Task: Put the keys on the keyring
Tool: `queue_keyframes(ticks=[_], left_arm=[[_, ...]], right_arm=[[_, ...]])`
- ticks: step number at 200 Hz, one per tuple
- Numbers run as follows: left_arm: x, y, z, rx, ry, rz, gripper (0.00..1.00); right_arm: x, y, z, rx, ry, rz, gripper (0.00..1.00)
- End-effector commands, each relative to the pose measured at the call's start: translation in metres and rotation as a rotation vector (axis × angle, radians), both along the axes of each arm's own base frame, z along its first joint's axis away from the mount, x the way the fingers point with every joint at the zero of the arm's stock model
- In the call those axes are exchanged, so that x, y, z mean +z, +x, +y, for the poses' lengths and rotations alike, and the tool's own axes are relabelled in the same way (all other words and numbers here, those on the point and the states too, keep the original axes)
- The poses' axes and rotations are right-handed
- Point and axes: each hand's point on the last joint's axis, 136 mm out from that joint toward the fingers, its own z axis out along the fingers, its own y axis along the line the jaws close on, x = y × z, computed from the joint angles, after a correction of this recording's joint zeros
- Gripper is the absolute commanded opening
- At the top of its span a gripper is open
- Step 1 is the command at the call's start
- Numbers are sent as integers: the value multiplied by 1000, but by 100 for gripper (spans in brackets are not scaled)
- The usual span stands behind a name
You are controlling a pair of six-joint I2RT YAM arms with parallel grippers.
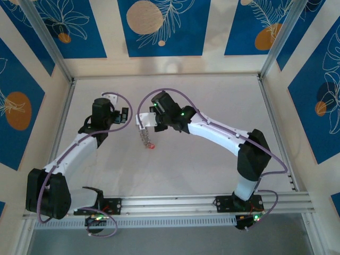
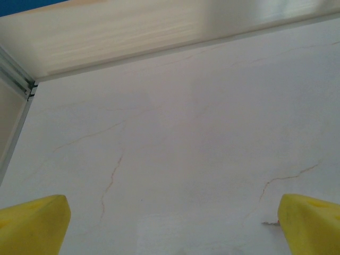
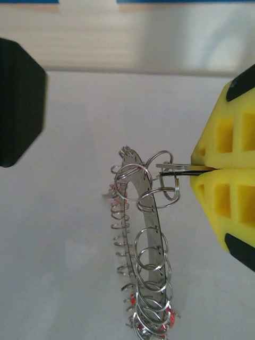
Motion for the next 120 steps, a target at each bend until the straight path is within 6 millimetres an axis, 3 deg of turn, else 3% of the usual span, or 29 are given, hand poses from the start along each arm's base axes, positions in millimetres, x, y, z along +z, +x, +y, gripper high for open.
queue_keyframes(ticks=[1, 53, 120], left_arm=[[11, 0, 8, 20, 19, -25, 100], [7, 2, 7, 12, 15, -14, 100], [-10, 5, 1, -1, -4, 46, 100]], right_arm=[[-1, 6, -2, -45, 66, 61, 0], [-37, 20, -41, -158, 35, 154, 0], [-100, 31, -108, -279, -93, 220, 0]])
